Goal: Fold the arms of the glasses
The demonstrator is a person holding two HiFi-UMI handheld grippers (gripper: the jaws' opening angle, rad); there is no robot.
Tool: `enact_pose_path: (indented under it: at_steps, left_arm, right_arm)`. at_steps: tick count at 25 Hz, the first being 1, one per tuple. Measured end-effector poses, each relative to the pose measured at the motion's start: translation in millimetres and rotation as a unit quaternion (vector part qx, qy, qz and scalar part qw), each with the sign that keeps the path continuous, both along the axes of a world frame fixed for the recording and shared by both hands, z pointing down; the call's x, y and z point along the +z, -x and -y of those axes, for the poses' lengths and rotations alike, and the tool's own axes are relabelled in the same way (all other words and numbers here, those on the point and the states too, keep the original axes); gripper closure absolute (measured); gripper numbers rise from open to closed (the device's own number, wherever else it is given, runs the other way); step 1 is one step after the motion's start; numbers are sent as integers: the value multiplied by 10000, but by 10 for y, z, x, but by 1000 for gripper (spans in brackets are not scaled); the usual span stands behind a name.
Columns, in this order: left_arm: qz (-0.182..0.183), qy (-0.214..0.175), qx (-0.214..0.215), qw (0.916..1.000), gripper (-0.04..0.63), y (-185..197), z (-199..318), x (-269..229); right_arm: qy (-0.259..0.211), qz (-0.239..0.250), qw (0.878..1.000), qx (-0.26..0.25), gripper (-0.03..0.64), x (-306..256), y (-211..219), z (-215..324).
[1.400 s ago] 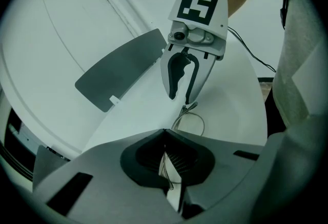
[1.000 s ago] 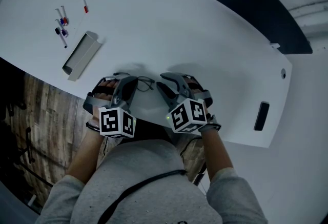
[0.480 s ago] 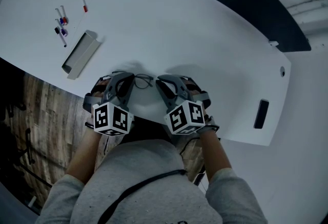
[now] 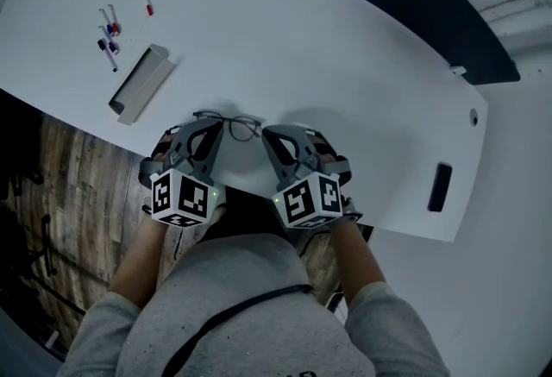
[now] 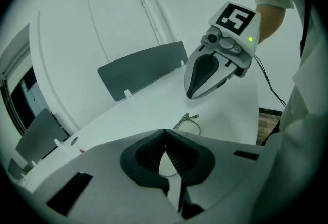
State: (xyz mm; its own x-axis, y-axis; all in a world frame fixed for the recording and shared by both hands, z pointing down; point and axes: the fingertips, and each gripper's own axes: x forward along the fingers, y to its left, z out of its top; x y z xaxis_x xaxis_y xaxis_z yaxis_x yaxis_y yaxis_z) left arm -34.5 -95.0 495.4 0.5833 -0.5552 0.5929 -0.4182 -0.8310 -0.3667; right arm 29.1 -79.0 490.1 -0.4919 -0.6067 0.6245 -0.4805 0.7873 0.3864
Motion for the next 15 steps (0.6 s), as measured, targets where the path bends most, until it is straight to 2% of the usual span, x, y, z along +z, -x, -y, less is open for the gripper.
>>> enact_pose_path:
  at_steps: [3,6,11,15]
  left_arm:
    - [-323,120,-173,9993,580,77,-72,-47]
    - [-735,257,-390,9962,580,156,-138,-105]
    - [-1413,435,-805,9857,580,312,-292,-223]
    - [-1737,495,-954,9789,580,423,-456,-315]
  right_arm:
    - [-26,50,9999,136,598,-40,56,-67]
    - [18,443,9983,380,598,-135,129,-149]
    - [77,961,9933,641,598,-275,271,-346]
    - [60,1237,9894,761,598,-382,364,-506]
